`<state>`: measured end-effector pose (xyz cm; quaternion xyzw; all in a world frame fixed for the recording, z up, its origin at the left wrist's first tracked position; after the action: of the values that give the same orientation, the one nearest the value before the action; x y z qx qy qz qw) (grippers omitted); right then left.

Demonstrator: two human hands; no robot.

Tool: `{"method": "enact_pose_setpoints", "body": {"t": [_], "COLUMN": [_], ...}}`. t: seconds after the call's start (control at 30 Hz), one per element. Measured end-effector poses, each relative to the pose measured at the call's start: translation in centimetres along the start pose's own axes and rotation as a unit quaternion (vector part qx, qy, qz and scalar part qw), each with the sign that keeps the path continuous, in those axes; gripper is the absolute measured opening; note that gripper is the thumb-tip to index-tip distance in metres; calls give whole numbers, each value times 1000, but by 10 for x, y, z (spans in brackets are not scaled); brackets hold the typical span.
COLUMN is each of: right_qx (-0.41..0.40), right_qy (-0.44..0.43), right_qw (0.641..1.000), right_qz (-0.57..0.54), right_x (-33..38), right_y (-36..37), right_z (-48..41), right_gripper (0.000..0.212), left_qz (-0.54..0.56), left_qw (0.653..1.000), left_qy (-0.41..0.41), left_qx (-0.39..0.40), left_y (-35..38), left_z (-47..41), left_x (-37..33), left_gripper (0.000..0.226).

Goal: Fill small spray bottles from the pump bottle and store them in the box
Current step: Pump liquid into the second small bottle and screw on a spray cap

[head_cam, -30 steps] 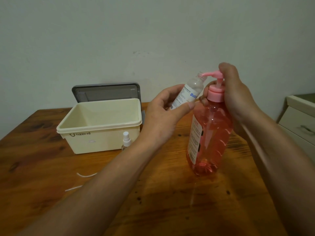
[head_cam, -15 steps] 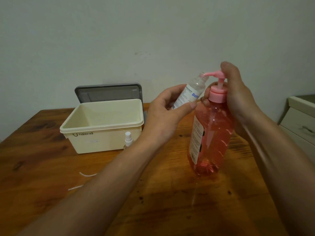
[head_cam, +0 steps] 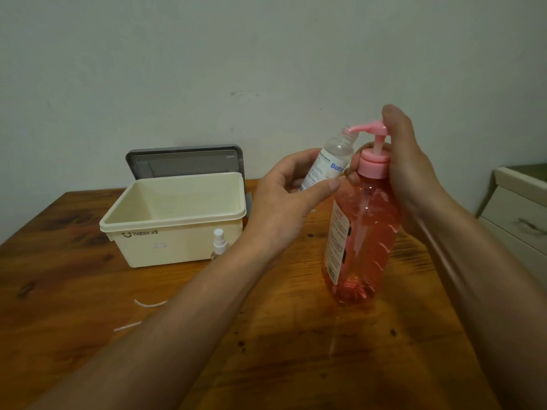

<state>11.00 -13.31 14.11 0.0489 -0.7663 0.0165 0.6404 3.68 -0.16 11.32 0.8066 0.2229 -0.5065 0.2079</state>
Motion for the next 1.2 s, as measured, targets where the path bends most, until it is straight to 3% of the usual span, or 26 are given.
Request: {"method": "enact_pose_setpoints", "body": {"t": [0.3, 0.43, 0.63, 0.87, 1.2], "right_qx": [12, 4, 12, 29, -3], "right_qy": [-20, -25, -43, -18, -52], "right_qw": [1000, 999, 999, 999, 998], "right_qz": [-15, 20, 8, 3, 30], "right_x": [2, -1, 0, -8, -6], "right_y": [1, 0, 0, -1, -4], "right_z": [0, -1, -1, -3, -4], "right_gripper": [56, 69, 62, 80, 71], "left_qz": [11, 9, 9, -5, -29], "left_qw": [1000, 1000, 1000, 1000, 999], "left_qy": [-9, -13, -21, -22, -26], "left_qx": [-4, -3, 6, 10, 7], "left_y": [4, 4, 4, 0, -14], "left_z": [2, 2, 5, 7, 12], "left_x": [0, 0, 2, 4, 6], "left_gripper": [45, 46, 50, 50, 52]}}
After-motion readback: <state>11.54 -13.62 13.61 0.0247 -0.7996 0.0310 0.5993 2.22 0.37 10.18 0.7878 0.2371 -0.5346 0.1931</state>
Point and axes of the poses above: each hand's wrist, its own z-axis away from the middle knuckle, its own y-axis out of the palm, x = y × z, the point moved 6 cm from there along -z, towards the middle knuckle, and after that the axes turned 15 degrees about -x, right-handed, at the moved point
